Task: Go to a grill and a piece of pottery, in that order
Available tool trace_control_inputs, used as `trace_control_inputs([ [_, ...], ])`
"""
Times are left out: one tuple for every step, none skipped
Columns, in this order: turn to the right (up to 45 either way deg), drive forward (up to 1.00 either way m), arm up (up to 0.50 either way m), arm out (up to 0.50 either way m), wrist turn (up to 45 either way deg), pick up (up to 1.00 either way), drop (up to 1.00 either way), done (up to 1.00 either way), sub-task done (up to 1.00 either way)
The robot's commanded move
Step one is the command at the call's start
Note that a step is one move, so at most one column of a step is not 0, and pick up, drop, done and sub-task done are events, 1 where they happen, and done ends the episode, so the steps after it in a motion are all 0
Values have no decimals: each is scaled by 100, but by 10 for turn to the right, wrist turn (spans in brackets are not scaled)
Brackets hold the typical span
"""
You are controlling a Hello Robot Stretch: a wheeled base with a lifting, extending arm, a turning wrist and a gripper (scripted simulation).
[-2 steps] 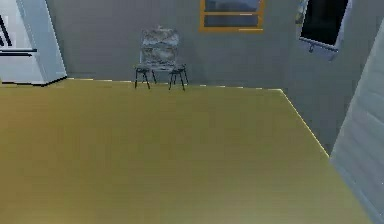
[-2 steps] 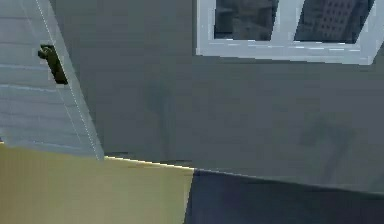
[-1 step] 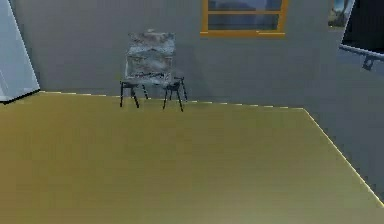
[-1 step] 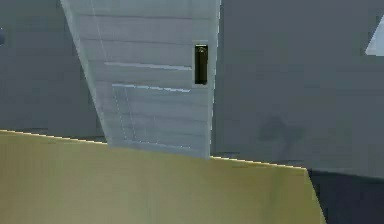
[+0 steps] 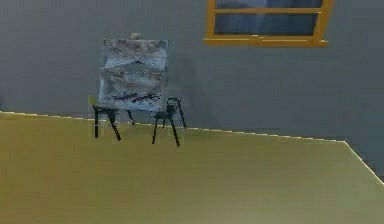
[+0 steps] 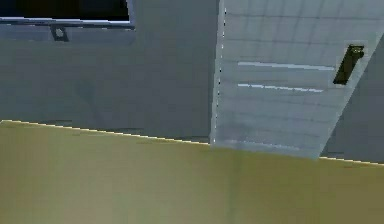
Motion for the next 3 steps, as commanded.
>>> trace_control_inputs([
  [-30, 0, 0, 0, 0, 0, 0, 0, 0],
  [0, 100, 0, 0, 0, 0, 0, 0, 0],
  [0, 20, 0, 0, 0, 0, 0, 0, 0],
])
